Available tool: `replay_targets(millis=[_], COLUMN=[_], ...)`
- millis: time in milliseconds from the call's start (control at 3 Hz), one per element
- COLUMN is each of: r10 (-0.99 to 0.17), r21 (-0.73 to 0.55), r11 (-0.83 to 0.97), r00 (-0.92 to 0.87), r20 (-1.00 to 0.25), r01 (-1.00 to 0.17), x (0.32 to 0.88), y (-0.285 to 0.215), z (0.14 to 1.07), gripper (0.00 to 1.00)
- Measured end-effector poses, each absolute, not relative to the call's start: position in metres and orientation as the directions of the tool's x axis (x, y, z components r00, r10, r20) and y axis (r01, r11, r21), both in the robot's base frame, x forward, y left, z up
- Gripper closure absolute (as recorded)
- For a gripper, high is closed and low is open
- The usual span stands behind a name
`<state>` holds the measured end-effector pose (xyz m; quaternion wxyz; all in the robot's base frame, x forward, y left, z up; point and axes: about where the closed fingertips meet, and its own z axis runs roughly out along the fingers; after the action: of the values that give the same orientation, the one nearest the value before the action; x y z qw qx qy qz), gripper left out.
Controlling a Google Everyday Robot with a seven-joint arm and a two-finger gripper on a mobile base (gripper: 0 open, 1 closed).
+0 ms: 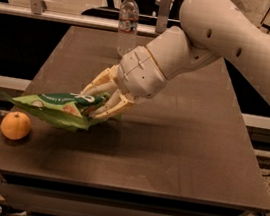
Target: Move green rice chip bag near orange
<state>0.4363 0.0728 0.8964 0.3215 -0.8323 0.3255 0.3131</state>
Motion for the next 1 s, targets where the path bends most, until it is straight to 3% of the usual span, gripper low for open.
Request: replay_targets(millis=[1000], r10=[-0.336], r21=[-0.333], r11=[-0.587], r00=[0.597], r20=[-0.729], r01=[-0.738], x=[0.4338], y=[0.0776], z=[0.8969], gripper=[0.13])
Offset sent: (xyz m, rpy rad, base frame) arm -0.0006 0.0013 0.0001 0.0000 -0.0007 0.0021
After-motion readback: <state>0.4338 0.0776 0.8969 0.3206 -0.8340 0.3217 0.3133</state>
